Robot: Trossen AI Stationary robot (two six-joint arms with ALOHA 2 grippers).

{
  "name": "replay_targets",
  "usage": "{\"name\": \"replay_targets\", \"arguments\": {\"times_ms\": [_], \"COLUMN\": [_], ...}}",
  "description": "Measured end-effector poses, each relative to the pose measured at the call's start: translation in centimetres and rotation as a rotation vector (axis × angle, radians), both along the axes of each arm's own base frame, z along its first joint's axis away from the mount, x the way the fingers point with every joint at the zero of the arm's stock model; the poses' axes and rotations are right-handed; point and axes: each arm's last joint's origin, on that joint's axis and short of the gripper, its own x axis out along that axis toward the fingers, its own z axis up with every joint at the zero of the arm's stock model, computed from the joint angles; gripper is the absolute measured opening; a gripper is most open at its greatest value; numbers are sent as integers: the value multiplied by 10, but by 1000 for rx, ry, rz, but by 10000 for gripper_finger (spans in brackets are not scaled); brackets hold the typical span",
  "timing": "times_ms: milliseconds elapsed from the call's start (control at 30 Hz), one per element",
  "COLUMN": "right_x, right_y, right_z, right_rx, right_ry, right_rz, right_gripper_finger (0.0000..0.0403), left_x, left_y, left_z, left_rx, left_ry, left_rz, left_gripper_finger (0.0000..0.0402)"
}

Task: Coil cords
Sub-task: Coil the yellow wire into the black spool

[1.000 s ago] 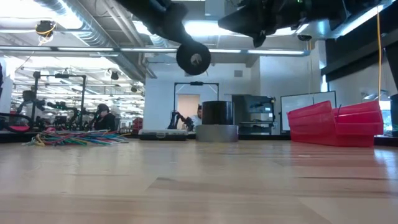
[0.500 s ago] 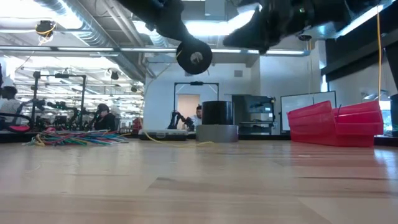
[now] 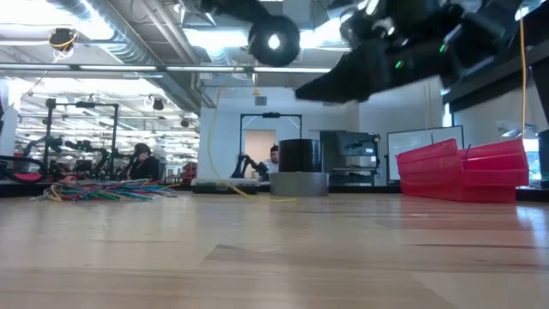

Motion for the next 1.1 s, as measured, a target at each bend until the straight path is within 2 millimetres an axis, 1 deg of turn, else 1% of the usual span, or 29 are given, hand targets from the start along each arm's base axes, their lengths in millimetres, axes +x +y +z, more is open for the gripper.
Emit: {"name": "replay_targets", "arguments": {"times_ms": [67, 167, 300, 400, 500, 600, 733, 800, 867, 1033, 1100], "right_x": [8, 23, 47, 64, 76, 81, 82, 82, 82, 82, 82], "right_y": [-3, -2, -2, -3, -3, -3, -2, -3, -3, -3, -3], "right_z": [-14, -30, -39, -35, -28, -22, -21, -21, -22, -21, -23], "right_rx": [0, 2, 12, 14, 11, 7, 3, 2, -1, -9, -24], "right_ry": [-27, -83, -146, -163, -181, -197, -193, -191, -190, -194, -175], "right_rz": [-9, 5, 22, 21, 29, 35, 40, 37, 30, 36, 25], "right_gripper_finger": [161, 161, 161, 161, 161, 161, 158, 145, 119, 19, 11], "left_x": [1, 2, 4, 6, 6, 7, 7, 7, 7, 7, 7], "left_y": [-2, -2, 2, 4, 7, 9, 8, 8, 8, 8, 8], "left_z": [4, 9, 14, 16, 18, 17, 18, 18, 19, 19, 19], "left_rx": [15, 35, 38, 20, 18, 19, 17, 18, 16, 10, 8], "left_ry": [-23, -59, -96, -123, -137, -134, -142, -145, -150, -156, -156], "left_rz": [-12, -18, -32, -81, -77, -70, -72, -73, -74, -76, -77], "left_gripper_finger": [0, 0, 0, 0, 0, 0, 0, 0, 0, 0, 0]}}
